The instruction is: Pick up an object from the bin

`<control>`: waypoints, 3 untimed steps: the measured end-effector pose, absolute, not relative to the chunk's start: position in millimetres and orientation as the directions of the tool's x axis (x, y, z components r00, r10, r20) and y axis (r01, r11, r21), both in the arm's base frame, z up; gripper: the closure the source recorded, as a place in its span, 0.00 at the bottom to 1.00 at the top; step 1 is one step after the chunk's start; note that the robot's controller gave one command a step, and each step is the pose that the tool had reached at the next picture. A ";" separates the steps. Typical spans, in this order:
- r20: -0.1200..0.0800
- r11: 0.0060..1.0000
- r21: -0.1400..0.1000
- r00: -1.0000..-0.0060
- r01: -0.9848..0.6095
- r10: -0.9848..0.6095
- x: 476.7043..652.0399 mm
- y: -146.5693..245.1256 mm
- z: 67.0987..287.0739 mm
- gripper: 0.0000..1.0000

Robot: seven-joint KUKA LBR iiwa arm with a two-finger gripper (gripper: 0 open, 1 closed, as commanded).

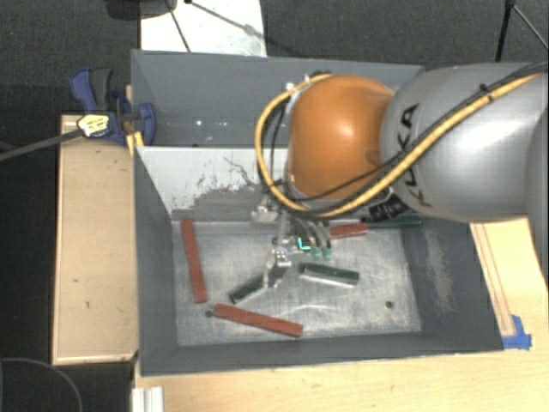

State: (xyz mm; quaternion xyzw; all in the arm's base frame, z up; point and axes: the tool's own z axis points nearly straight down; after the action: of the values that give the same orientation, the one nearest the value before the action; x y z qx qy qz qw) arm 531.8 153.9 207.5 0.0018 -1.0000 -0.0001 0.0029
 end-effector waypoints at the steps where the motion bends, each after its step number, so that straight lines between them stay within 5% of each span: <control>1: -0.002 1.000 0.001 -1.000 0.001 0.001 533.7 153.1 211.8 0.00; 2: -0.007 0.998 0.002 -0.998 -0.069 -0.069 529.6 143.2 164.0 0.00; 3: -0.016 0.989 0.001 -0.989 -0.150 -0.150 506.0 136.2 75.2 1.00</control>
Offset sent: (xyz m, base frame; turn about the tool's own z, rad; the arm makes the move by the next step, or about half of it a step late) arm -0.0131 -0.0302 -0.1364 -0.1886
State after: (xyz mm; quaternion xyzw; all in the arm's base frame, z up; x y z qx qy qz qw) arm 506.0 136.2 75.2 0.0751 -0.9971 -0.0012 -0.0077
